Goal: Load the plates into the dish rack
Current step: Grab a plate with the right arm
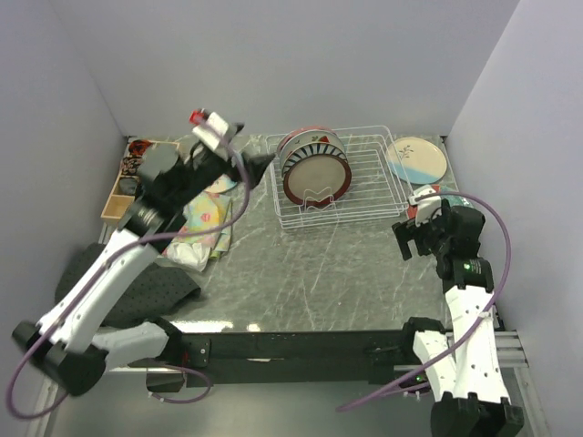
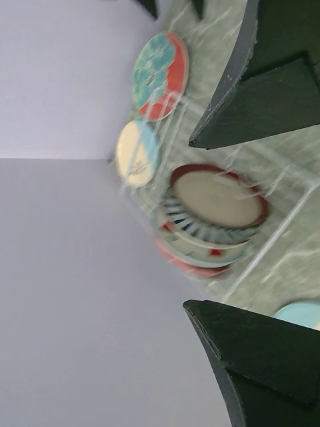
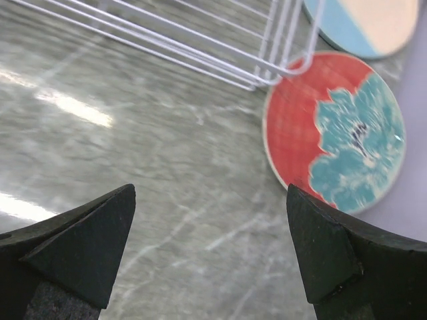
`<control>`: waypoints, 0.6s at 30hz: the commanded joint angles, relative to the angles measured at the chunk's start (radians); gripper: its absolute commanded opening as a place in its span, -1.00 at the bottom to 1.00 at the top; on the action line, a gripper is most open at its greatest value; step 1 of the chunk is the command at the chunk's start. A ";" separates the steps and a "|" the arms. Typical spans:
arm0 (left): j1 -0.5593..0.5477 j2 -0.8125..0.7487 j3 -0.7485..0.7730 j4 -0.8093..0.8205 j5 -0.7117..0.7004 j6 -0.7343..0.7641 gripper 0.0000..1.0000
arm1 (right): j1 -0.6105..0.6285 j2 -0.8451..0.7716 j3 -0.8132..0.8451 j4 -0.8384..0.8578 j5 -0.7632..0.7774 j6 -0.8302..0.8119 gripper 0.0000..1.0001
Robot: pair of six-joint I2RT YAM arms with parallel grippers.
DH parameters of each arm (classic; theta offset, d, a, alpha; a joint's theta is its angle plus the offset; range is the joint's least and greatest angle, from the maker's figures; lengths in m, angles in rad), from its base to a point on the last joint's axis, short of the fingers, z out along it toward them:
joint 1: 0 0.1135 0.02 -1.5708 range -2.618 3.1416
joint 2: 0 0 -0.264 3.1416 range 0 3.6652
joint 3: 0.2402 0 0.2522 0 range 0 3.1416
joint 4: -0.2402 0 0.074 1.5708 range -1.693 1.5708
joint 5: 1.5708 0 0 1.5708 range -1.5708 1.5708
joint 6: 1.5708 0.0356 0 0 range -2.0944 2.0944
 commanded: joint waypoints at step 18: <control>0.006 -0.471 -0.549 -0.079 -0.261 -0.241 0.99 | -0.105 0.527 -0.219 0.594 0.261 -0.506 0.68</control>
